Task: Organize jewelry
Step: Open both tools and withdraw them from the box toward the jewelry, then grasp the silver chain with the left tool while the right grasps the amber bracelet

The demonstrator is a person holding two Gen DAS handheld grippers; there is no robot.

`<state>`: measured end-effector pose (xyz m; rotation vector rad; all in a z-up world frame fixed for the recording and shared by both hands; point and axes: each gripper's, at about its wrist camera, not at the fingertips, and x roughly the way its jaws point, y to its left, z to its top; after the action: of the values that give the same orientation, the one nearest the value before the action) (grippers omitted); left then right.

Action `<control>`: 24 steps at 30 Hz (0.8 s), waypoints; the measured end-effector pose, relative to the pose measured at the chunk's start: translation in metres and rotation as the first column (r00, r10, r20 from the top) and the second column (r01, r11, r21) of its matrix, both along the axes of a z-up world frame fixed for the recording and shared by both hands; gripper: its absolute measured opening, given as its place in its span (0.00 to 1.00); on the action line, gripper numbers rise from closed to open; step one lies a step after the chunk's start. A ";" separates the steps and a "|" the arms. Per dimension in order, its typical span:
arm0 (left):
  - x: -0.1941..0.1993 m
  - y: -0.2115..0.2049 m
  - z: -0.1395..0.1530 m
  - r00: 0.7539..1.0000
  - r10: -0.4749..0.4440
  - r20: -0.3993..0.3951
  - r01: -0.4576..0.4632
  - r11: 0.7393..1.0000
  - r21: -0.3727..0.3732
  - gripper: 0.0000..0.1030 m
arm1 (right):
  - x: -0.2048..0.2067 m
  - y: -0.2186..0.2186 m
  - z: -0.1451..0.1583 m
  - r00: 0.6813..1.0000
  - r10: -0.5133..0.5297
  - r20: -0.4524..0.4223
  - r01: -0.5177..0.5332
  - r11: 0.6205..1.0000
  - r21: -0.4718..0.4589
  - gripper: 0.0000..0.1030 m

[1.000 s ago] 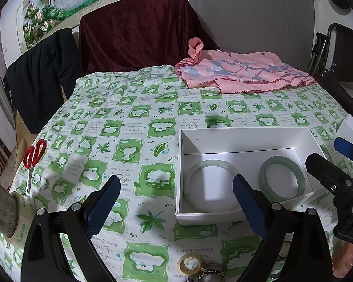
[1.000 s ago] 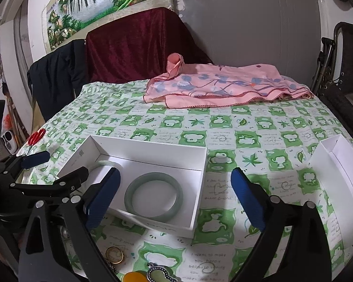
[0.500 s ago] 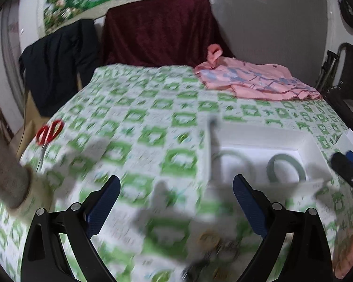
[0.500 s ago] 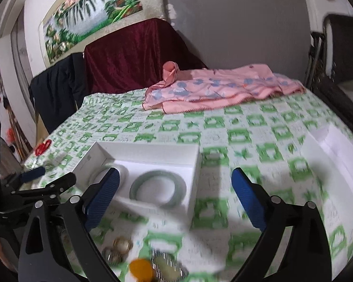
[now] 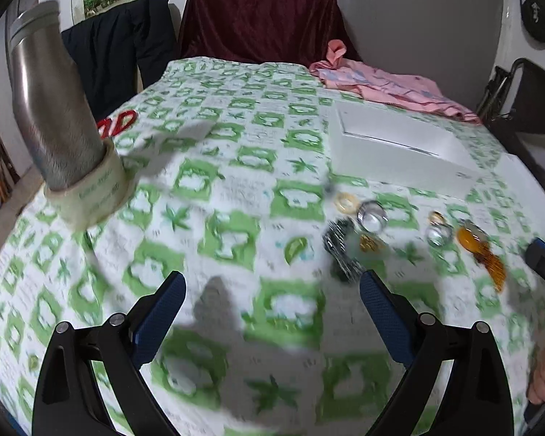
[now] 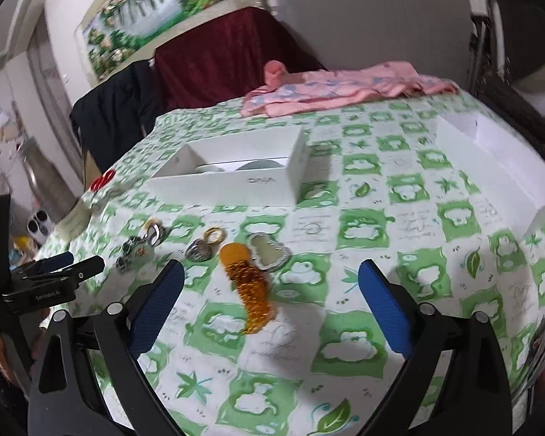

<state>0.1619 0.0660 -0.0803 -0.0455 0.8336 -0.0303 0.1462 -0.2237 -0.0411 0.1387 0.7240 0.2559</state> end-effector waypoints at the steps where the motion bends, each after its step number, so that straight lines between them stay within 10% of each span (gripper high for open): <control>1: -0.004 0.000 0.001 1.000 -0.012 0.004 0.012 1.000 -0.017 0.92 | -0.002 0.004 0.000 1.000 0.010 0.004 -0.010 1.000 -0.018 0.85; 9: 0.007 -0.010 0.000 0.998 -0.058 -0.032 0.057 0.998 -0.035 0.89 | -0.003 0.014 0.001 0.999 0.045 0.018 -0.044 0.997 -0.068 0.81; 24: 0.060 -0.026 -0.008 0.990 -0.106 -0.092 0.105 0.994 -0.014 0.38 | 0.001 0.014 0.000 0.999 0.053 0.009 -0.053 0.997 -0.054 0.81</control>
<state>0.2217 0.0399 -0.0886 -0.0117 0.9278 -0.1326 0.1475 -0.2100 -0.0410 0.0666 0.7244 0.2873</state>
